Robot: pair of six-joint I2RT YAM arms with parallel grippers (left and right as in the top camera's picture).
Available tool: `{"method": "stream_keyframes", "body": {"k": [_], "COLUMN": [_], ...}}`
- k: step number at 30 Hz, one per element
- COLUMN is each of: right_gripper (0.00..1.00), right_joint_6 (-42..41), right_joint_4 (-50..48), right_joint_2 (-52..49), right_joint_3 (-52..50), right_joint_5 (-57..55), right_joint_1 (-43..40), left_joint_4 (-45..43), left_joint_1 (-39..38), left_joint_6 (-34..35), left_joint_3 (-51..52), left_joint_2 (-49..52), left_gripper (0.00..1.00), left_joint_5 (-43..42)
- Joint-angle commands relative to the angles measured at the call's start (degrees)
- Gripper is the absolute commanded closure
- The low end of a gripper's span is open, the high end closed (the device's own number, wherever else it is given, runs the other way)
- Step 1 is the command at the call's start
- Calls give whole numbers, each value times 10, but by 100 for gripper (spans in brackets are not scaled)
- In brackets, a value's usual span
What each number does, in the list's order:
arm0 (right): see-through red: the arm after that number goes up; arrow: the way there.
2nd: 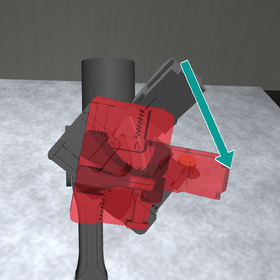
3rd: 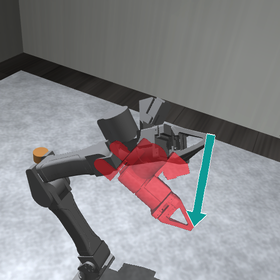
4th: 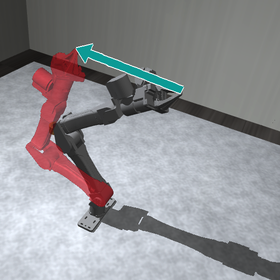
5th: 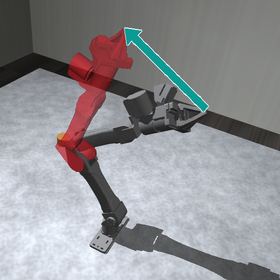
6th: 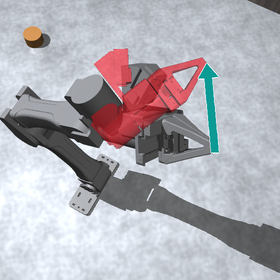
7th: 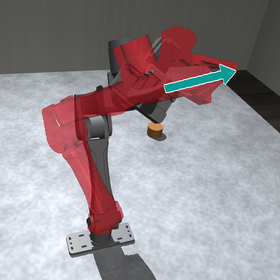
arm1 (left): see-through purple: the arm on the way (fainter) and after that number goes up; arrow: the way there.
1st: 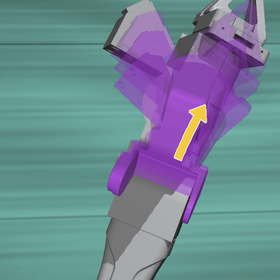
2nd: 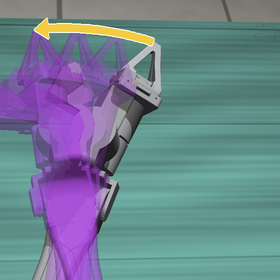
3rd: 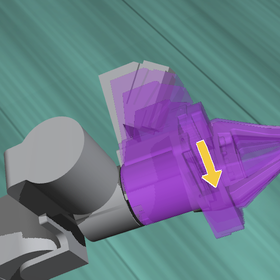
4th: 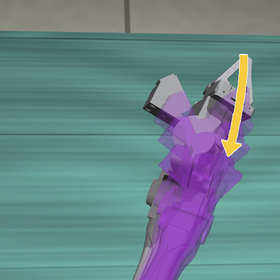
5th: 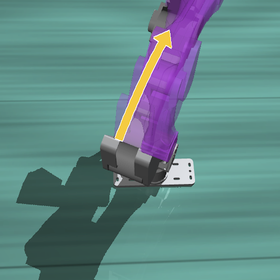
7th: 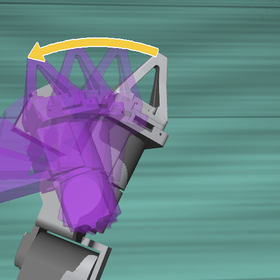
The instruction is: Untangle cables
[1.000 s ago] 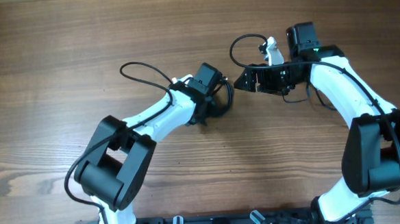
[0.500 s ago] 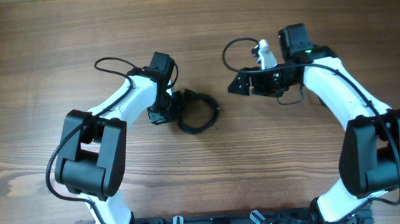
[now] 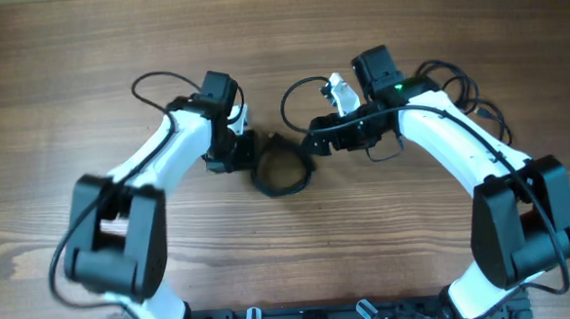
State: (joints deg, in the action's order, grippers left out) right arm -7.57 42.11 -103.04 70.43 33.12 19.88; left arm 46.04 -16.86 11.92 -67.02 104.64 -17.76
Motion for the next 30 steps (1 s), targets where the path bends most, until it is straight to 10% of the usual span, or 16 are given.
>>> {"method": "stream_keyframes", "body": {"k": [1, 13, 23, 30], "right_gripper": [18, 19, 62, 53], "right_joint_6": [-66, 14, -1, -1], "right_joint_4": [-5, -16, -105, -120], "right_joint_2": [12, 12, 12, 12], "right_joint_3": [3, 3, 3, 3], "right_joint_5": [-59, 49, 49, 43], "right_joint_1": [9, 19, 19, 19], "left_joint_4": [-2, -6, 0, 16], "left_joint_1": [4, 4, 4, 3], "left_joint_6": [-21, -13, -58, -77], "left_joint_3": [2, 2, 2, 3], "left_joint_2": [-89, -150, -150, -149], "left_gripper": [96, 96, 96, 96], "left_joint_5": [-20, -79, -152, -150]}}
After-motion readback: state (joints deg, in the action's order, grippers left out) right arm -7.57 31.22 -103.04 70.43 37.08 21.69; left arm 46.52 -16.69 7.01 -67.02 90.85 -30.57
